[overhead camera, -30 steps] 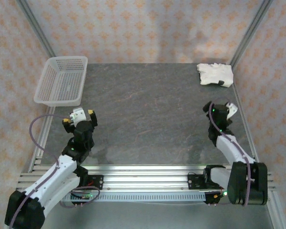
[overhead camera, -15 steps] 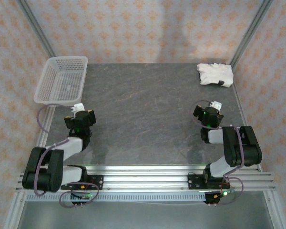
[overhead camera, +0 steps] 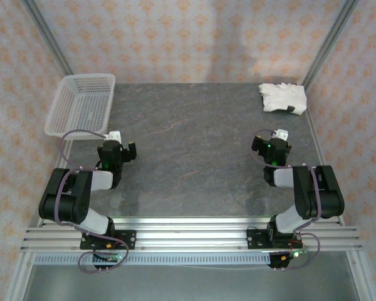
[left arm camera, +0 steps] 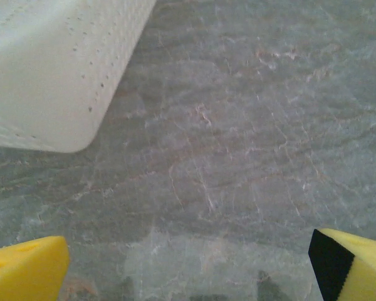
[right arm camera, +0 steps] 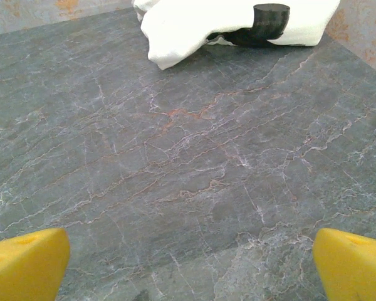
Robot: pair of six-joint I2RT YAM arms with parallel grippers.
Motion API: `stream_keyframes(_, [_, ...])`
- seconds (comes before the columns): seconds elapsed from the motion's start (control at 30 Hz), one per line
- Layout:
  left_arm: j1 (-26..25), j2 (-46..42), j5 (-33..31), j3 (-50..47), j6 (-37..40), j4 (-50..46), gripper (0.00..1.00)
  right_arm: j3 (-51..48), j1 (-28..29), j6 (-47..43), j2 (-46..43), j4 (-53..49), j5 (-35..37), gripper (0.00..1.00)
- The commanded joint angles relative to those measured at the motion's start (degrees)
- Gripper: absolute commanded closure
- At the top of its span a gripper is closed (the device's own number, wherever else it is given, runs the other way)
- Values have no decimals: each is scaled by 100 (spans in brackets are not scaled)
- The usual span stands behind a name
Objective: Fold the inside-out t-shirt
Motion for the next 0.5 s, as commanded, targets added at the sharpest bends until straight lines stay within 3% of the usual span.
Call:
stream_keyframes(0.0, [42, -101, 23, 140, 66, 412, 0, 99, 29, -81, -47, 16, -57, 1])
stream_keyframes(0.1, [-138, -47, -264, 170, 178, 429, 0, 99, 28, -82, -47, 12, -57, 1])
stream_keyframes(0.47, [-149, -57, -247, 195, 185, 368, 0, 96, 37, -143, -31, 38, -189, 1])
